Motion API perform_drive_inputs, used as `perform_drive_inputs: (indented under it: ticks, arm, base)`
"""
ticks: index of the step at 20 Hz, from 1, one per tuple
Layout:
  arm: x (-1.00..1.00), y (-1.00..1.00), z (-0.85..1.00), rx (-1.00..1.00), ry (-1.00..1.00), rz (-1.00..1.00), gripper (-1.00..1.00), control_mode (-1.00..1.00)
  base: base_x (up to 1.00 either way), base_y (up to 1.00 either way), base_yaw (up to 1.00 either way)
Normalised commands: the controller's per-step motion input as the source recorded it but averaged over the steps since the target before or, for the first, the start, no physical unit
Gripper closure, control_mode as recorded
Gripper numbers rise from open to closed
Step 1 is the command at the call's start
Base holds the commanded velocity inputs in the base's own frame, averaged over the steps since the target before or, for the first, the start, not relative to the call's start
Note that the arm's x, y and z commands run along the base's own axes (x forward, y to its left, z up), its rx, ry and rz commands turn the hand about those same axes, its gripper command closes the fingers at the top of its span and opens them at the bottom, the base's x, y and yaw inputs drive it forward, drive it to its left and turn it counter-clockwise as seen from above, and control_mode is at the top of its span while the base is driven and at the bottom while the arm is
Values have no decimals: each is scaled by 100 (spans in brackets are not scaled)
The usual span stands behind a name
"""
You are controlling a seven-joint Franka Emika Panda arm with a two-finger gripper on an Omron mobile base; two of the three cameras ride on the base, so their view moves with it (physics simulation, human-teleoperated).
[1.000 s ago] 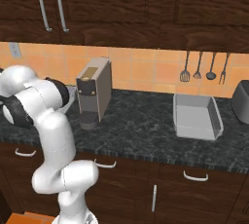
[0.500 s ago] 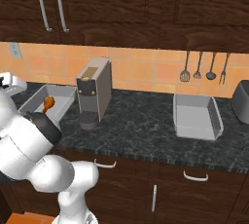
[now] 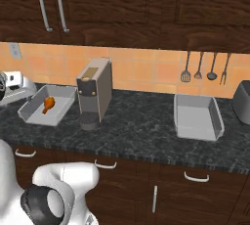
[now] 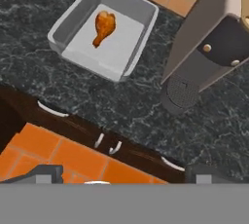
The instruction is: Place one sweet potato and one chicken drumstick in each tupperware on the nearby counter, to pack two identical lunches.
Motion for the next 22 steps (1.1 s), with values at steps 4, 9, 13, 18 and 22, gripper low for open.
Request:
perform_drive_inputs:
  ticks: [4,9,13,18,22]
  arm:
    - [-52,-100,16,-7,13,5,-100,-100]
    - [-13,-84,30,0,17,-15,-100,-100]
    - [-34,-84,22,9,14,-16,-100,-100]
    - [-16,-25,8,6,3,-4,-100,100]
    - [0,0,0,0,0,0,-100,100]
  base:
    - [0,0,0]
    - [0,0,0]
    - [0,0,0]
    - [-34,-37,-10]
    - [-69,-78,-14]
